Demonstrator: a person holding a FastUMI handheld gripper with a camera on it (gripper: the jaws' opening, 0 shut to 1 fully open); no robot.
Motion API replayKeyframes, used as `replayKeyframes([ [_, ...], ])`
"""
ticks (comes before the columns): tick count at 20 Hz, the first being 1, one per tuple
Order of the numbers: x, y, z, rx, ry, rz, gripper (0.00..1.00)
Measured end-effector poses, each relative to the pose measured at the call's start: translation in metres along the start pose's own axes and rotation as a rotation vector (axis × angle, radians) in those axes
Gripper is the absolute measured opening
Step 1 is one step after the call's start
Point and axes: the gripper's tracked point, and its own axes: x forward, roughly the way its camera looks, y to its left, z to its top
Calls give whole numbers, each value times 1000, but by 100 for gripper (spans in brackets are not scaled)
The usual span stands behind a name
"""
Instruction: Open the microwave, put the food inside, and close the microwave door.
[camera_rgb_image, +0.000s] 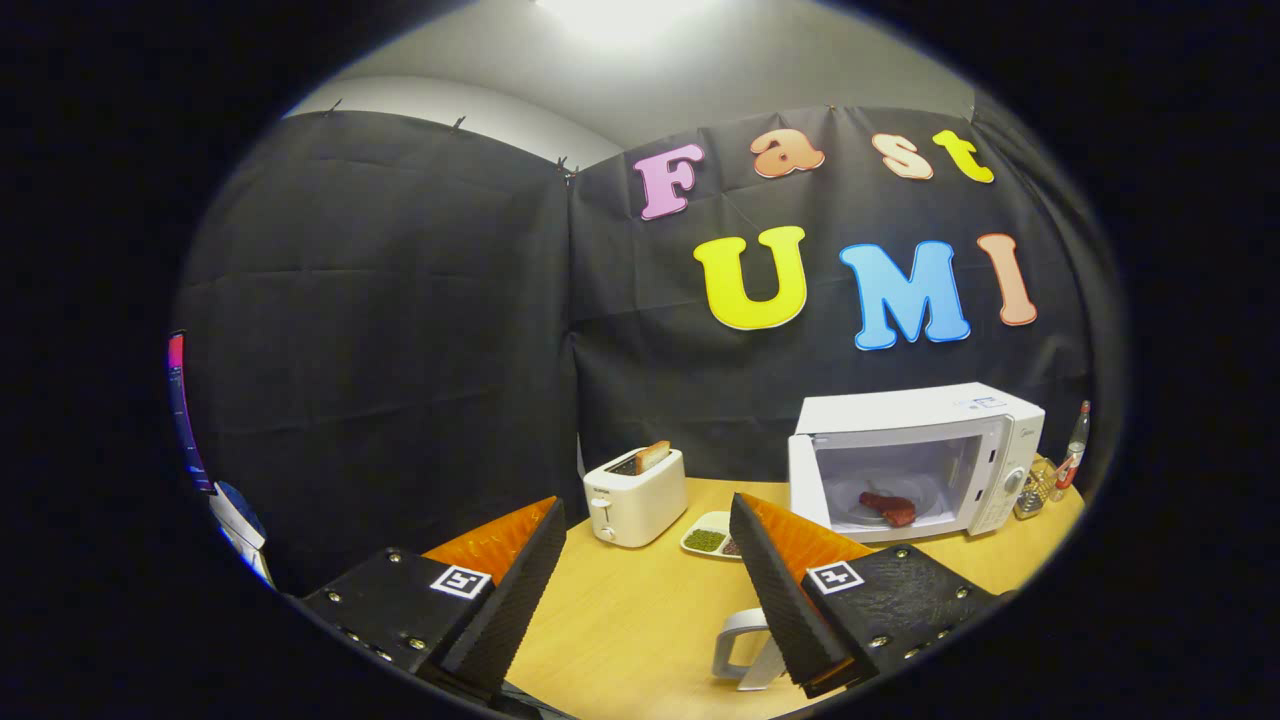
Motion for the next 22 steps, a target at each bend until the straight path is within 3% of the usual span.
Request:
replayKeyframes([
  [7,-4,28,-46,3,82,73,99],
  [11,-9,25,-73,18,135,62,93],
  [13,-8,15,-82,22,155,43,79],
  [15,-6,4,-90,18,171,17,79],
  [18,-3,-20,-101,18,189,-49,28],
  [20,-1,-41,-113,4,213,-110,28],
  [21,-21,-38,-100,17,226,-94,14],
  [22,-7,-42,-110,20,237,-89,0],
])
